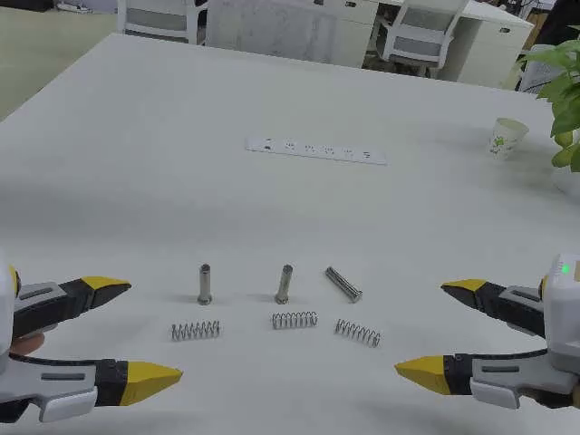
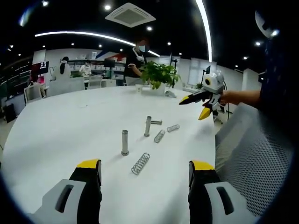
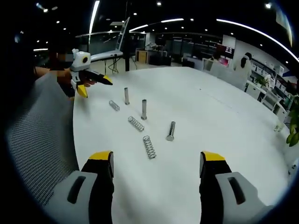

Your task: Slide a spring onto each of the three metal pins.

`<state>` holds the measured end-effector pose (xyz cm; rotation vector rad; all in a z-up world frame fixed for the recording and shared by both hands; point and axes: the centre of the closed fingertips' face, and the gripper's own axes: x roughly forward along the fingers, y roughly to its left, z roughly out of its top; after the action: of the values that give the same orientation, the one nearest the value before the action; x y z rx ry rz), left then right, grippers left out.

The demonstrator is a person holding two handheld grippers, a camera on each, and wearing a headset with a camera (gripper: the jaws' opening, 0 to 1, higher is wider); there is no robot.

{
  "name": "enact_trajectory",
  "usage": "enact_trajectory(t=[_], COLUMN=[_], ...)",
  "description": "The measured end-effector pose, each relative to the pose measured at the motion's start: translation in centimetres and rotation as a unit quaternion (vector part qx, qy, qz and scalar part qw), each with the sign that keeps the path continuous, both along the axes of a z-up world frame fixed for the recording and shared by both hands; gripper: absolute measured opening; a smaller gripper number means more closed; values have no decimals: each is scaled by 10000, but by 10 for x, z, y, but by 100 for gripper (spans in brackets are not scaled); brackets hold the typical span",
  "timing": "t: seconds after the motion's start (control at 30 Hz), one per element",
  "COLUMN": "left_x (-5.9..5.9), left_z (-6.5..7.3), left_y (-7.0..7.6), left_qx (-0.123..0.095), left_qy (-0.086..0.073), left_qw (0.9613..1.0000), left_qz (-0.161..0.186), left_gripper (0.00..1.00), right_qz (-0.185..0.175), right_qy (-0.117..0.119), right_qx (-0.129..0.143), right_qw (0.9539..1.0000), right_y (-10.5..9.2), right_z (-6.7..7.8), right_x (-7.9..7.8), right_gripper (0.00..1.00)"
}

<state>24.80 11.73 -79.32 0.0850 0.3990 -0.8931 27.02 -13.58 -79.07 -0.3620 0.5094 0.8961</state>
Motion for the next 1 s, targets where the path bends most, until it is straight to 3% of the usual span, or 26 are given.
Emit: enact_trajectory(t=[1.0], left_x=[-1], left_z=[-3], left_y=[-3], left_qx=[34], left_qy=[28], left_qw=[10000], left_qz=[7], left_gripper=[73], right_qz=[19], right_qy=[69], right_qx=[-31], right_qw=[10000], right_y=[0], right_z=[-7], right_x=[1], right_gripper=[73])
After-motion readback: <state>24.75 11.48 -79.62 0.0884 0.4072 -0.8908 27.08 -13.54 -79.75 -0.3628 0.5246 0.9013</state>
